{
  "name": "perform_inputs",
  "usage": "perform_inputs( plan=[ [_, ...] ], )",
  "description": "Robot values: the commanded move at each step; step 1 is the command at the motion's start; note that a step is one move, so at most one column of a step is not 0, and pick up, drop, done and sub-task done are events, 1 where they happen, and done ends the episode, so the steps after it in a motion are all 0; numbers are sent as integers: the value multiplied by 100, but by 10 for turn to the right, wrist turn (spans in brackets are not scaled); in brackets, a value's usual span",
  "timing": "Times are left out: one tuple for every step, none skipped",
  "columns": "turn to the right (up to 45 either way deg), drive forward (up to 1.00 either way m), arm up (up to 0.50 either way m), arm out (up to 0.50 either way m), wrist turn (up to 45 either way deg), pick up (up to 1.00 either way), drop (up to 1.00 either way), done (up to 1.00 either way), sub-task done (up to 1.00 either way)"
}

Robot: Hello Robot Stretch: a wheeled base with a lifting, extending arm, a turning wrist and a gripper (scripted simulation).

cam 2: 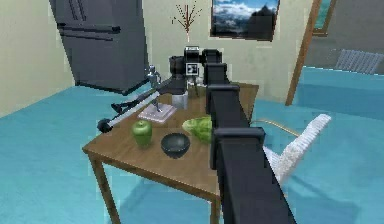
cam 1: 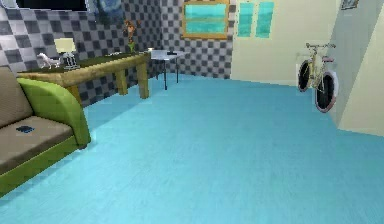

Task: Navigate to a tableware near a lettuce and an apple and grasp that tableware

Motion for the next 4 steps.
perform_inputs(
  plan=[
    [0, 0, 0, 0, 450, 0, 0, 0, 0],
    [0, 0, 0, 0, 300, 0, 0, 0, 0],
    [0, 0, -28, 0, 0, 0, 0, 0, 0],
    [0, 0, 0, 0, 0, 100, 0, 0, 0]
  ],
)
